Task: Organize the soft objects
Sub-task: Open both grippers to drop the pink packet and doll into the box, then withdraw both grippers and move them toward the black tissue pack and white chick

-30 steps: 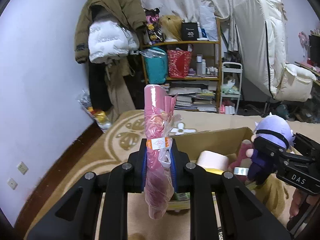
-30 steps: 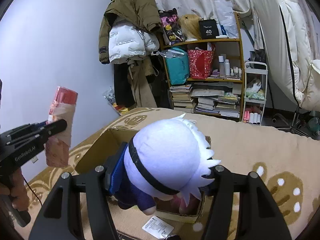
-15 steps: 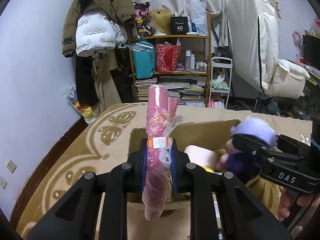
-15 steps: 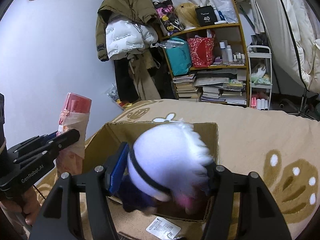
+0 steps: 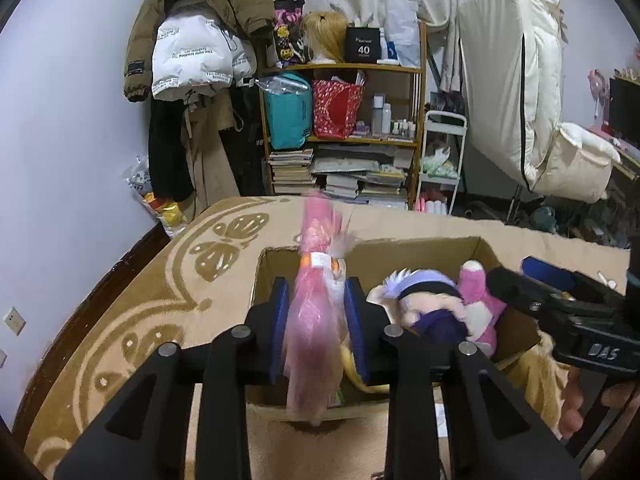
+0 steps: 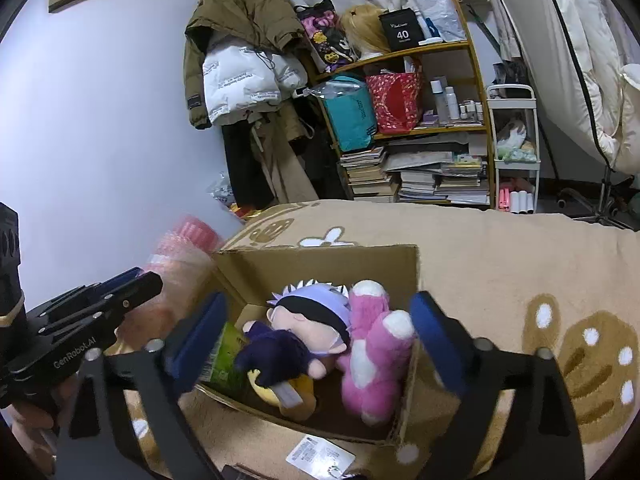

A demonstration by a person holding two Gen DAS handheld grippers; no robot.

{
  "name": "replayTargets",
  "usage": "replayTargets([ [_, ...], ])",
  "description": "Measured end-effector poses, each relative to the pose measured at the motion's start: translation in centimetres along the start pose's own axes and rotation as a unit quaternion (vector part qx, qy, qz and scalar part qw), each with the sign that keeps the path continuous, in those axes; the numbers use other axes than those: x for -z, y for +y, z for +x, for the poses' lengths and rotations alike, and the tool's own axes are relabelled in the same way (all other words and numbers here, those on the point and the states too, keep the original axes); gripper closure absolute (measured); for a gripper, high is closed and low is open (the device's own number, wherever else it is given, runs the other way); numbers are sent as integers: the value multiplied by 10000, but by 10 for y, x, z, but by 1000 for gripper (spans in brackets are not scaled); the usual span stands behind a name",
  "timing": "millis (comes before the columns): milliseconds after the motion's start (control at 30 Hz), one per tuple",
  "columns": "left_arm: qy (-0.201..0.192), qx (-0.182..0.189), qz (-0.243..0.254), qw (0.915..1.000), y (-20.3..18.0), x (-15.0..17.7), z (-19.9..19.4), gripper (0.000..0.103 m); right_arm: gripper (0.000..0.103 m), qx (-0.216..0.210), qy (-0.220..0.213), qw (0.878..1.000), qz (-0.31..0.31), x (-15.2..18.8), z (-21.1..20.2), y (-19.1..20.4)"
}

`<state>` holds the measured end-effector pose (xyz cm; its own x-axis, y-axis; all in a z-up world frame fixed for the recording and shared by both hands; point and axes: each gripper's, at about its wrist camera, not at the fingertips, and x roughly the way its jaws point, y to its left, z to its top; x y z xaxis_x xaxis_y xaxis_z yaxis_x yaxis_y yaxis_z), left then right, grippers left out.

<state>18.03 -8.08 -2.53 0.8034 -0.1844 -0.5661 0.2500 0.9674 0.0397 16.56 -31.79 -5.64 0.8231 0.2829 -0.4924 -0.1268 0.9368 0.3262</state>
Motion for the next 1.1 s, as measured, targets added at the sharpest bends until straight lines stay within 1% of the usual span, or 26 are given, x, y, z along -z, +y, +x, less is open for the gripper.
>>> replayTargets([
  [33,11,5,-28,10000,1,0,0,71,3,53,-7,10000,-28,0,-1,-1],
  [67,13,15,-59,10000,2,0,-1,61,3,79,-3,10000,-46,0,-1,-1],
  [100,-7,-14,-83,10000,3,0,-2,47,3,98,9,9999,-64,-1,-2,-1],
  [133,-46,-51,-92,9999,4,0,-4,41,1,108,21,9999,-72,0,-3,-2],
  [167,-126,-138,-94,9998,5,0,-7,39,0,113,21,9999,-69,-1,-4,-2],
  [233,-140,-268,-83,9995,7,0,-10,36,0,115,14,9999,-69,0,-7,-2],
  [267,-110,-350,-107,9993,9,0,-11,28,0,122,8,9999,-71,0,-8,-2],
  [300,-94,-478,-194,9986,11,-1,-13,17,0,133,6,9999,-68,0,-8,-2],
  [400,-281,-799,-396,9956,17,-1,-25,6,0,134,44,9999,-60,-2,-9,-1],
  [467,-319,-873,-407,9948,19,-3,-32,2,0,146,75,9998,-88,-1,-11,-1],
  [600,-240,-901,-320,9951,22,-4,-45,1,0,198,70,9998,-74,-1,-23,4],
  [733,-26,-657,-380,9971,24,-3,-57,1,0,279,9,9996,-106,-3,-42,12],
  [900,228,-573,-421,9972,23,0,-72,1,0,348,51,9993,-128,-3,-66,17],
  [1100,494,-518,-481,9963,20,13,-85,1,0,479,42,9985,-277,10,-90,26],
])
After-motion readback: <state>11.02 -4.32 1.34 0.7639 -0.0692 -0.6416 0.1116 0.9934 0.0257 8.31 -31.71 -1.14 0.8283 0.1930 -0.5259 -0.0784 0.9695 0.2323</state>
